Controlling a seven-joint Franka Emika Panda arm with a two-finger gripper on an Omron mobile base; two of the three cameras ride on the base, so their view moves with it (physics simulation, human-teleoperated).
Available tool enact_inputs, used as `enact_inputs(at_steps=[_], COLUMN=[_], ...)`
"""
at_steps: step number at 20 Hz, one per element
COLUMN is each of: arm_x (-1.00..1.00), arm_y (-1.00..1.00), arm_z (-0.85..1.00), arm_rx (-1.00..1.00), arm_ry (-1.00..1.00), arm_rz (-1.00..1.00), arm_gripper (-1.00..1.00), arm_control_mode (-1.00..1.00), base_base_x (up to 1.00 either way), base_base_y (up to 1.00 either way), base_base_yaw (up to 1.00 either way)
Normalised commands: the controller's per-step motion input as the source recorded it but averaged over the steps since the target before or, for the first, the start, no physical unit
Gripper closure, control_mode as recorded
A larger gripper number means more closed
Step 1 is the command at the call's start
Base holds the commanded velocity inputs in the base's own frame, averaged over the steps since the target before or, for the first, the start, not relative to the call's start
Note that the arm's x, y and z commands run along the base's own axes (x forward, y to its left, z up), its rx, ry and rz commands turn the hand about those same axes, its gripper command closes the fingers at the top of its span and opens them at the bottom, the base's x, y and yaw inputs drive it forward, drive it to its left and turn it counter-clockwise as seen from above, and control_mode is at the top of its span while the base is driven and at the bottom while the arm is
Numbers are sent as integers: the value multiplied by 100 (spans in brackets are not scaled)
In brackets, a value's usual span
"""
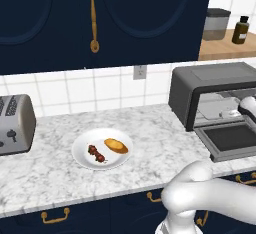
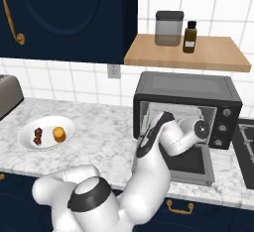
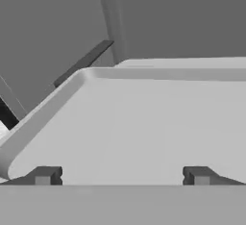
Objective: Pick up the kebab skewer and baguette bread, and place them inside the toaster oven. Close the toaster oven door and start by setting the timer.
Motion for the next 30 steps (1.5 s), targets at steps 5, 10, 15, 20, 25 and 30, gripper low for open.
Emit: enact_inputs(at_steps=[5, 10, 15, 20, 25, 30], arm_x=[-84, -97, -70, -19, -16, -1], arm_y=[-43, 44, 100, 100, 100, 100], arm_z=[34, 85, 1, 0, 5, 0], arm_rx=[1, -2, -16, -13, -5, -10], arm_ry=[40, 6, 5, 6, 9, 7], arm_rz=[-3, 0, -1, 0, 1, 0], arm_gripper=[-100, -100, -100, -100, -100, -100], arm_control_mode=[-100, -100, -100, -100, -100, -100], base_base_x=[0, 0, 0, 0, 0, 0], base_base_y=[0, 0, 0, 0, 0, 0], base_base_yaw=[0, 0, 0, 0, 0, 0])
